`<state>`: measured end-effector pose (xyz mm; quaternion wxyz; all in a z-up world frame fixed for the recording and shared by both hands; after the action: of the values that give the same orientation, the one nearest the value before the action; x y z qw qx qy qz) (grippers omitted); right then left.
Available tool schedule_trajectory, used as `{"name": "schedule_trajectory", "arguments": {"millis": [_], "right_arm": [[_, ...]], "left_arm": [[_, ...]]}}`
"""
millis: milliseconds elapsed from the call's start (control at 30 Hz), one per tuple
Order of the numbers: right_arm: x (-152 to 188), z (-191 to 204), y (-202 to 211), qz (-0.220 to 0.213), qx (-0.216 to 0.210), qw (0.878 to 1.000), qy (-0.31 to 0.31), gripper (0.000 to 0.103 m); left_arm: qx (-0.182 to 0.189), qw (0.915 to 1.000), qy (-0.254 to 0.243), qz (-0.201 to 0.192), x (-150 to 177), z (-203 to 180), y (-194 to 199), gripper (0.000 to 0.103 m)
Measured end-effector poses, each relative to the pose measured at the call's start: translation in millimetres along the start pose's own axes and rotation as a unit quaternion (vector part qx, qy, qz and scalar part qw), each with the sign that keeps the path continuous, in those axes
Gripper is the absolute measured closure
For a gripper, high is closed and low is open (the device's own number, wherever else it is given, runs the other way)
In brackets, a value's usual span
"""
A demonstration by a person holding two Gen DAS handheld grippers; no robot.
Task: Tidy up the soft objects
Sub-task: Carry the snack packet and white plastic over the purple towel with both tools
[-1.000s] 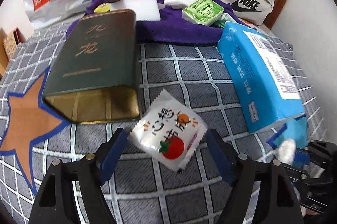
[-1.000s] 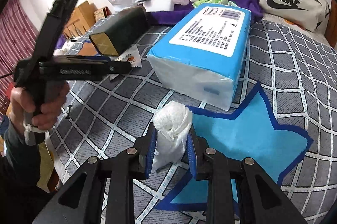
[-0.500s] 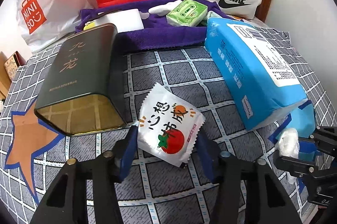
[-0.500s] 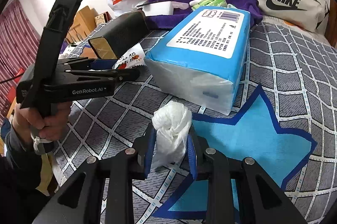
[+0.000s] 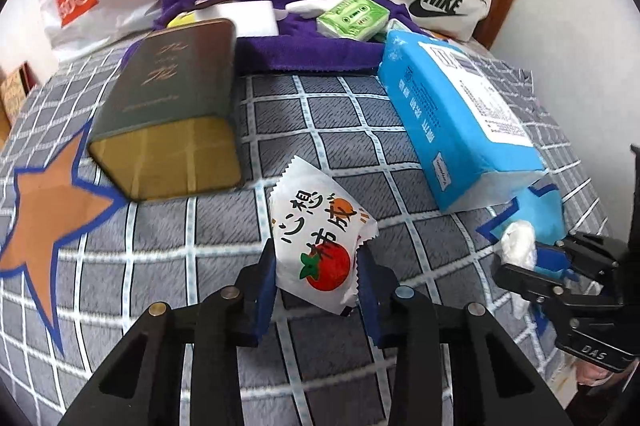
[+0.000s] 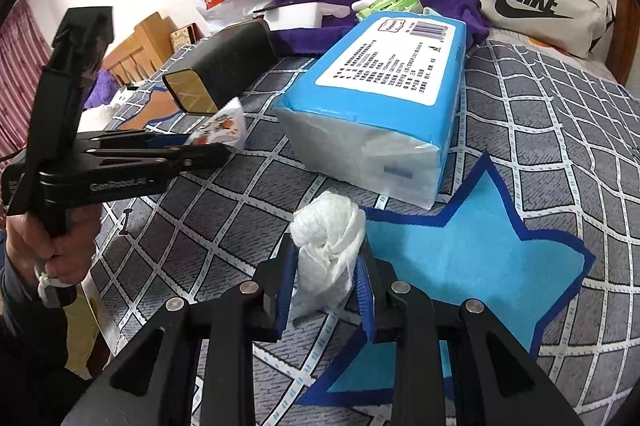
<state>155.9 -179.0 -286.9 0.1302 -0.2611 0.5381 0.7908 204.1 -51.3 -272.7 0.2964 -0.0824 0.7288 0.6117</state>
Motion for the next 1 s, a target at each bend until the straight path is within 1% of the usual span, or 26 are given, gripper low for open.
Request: {"name": "schedule_trajectory", "arguments": {"millis": [200,333,400,700,1000], "right_arm": [[1.7,4.7,16.1,-0.005,0.009,1.000,-0.001,0.075],[-3.8,13.0,33.0,-0.023,0.022,0.999,0.012,0.075],[-9.6,19.2,43.4,-0.036,0.026,0.999,0.022,0.075],[-34.0,35.9,77.4,-0.074,0.018,0.997,0.020,0.075],[-64.7,44.8,107.8,-0.109,0.016,0.994,0.017,0.075]], "left_arm": [[-0.002,0.9999,0.012,-0.009,5.2,2.9,17.9,0.069],[-0.007,0.9995,0.016,-0.025,2.5,5.7,34.8,0.069],[-0.006,0.9993,0.019,-0.032,0.2,7.4,43.3,0.069],[-0.021,0.9975,0.029,-0.061,-16.4,14.4,79.3,0.069],[-0.027,0.9957,0.035,-0.082,-38.5,17.9,102.7,0.069]]}}
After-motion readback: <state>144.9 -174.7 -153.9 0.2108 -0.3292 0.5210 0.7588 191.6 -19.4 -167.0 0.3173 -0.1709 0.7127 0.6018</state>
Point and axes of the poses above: each gripper's, at about its wrist camera, not at the fingertips, and y roughly against the way its jaws point, z to its left, x to its underside, the point moved 10 cm from there along -y, roughly the way its jaws point, and after that the axes turned 7 degrees about -y, right-handed, at the moved point
